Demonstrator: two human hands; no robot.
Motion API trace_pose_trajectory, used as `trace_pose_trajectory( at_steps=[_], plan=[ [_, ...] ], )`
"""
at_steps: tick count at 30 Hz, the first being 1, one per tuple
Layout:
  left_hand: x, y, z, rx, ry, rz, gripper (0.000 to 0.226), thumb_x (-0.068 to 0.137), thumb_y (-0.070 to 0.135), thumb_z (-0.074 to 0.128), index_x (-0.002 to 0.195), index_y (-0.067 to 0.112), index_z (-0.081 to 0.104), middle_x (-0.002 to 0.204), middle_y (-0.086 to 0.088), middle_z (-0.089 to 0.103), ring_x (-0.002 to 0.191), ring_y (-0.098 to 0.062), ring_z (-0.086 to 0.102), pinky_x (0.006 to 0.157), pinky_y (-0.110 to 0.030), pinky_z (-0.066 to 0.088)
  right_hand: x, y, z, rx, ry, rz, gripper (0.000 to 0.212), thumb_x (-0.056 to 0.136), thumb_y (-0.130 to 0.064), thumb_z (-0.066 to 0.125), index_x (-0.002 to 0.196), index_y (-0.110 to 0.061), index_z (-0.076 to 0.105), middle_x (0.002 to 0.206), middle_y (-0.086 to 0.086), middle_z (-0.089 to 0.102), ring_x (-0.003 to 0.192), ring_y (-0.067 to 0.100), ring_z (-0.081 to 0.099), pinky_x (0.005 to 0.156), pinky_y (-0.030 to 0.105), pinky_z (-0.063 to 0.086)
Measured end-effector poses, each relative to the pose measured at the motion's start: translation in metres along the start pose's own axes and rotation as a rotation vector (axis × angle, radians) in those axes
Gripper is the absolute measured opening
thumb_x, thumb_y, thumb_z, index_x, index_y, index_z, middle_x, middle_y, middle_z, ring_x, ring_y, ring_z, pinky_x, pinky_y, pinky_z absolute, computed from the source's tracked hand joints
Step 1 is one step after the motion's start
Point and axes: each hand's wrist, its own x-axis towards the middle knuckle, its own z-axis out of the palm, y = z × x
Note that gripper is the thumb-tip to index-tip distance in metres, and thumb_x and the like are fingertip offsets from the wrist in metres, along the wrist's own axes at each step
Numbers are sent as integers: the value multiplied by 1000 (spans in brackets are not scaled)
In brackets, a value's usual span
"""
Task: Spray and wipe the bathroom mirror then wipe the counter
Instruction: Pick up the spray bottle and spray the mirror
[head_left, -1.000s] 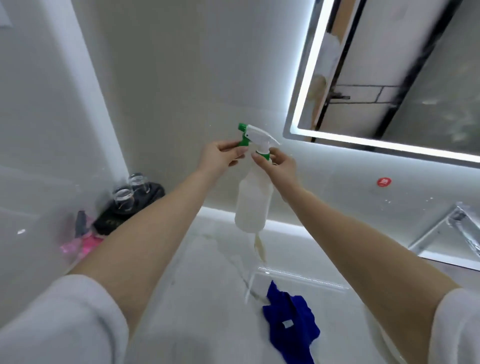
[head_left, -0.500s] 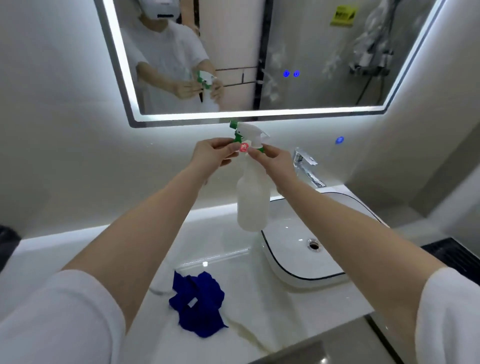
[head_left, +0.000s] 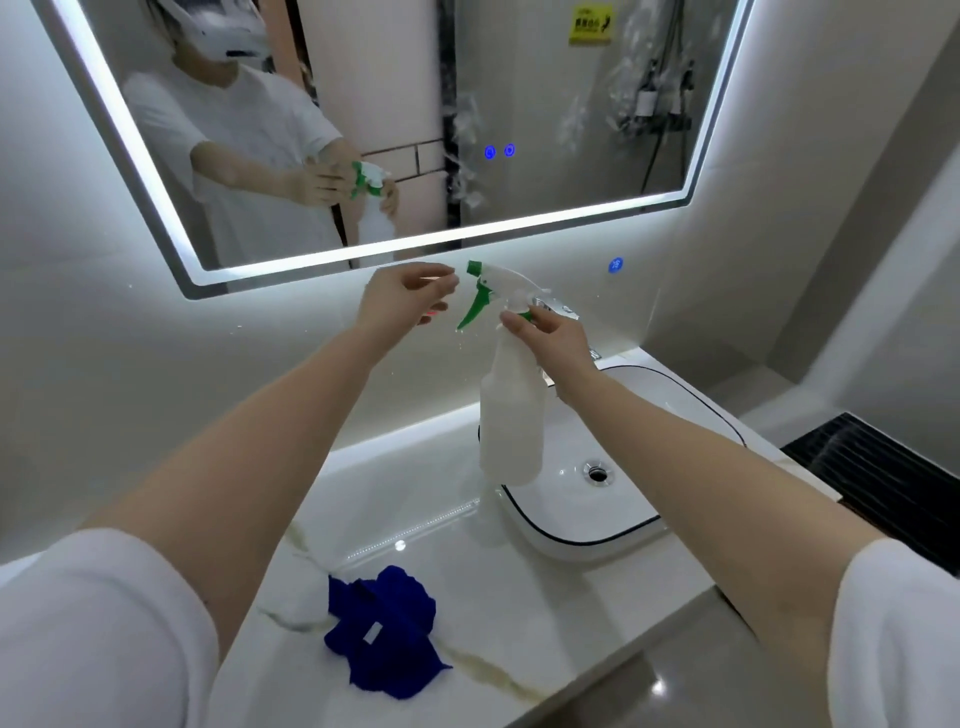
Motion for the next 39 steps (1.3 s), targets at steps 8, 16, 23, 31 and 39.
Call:
trace_pose_trajectory(
  at_steps=[8,16,23,31,39],
  plan=[
    [-1,17,12,-15,-87,150,24,86,20,69,109,25,69,92,7,73,85,-9,70,80,-27,56,-8,-7,-1,5,18,-15,33,82,-25,76,112,-14,68,92,-6,70,84,9,64,82,27,53],
    [4,23,28,157,30,320,15,92,16,59,99,12,72,85,2,68,72,-10,61,71,-14,50,-9,-4,-2,35,86,-25,22,83,-23,75,102,-13,73,85,-4,71,77,9,65,75,23,53],
    [9,22,26,111,-15,229,26,94,38,56,78,20,68,69,6,64,66,-13,62,67,-24,52,-6,3,-3,15,116,-20,49,77,-33,80,118,-9,67,105,3,72,93,16,66,85,32,54],
    [7,15,20,-230,-114,101,35,87,27,69,120,17,63,100,9,68,99,-11,65,81,-23,55,-7,-1,-9,-19,146,-21,55,71,-41,81,116,-12,69,107,1,72,100,19,67,89,36,55],
    [2,26,25,-156,-188,144,21,83,17,72,104,18,71,91,7,72,81,-1,67,62,-14,50,-14,-3,-12,-83,136,-26,65,67,-50,79,120,-14,67,105,-1,73,101,19,67,84,36,56]
  ],
)
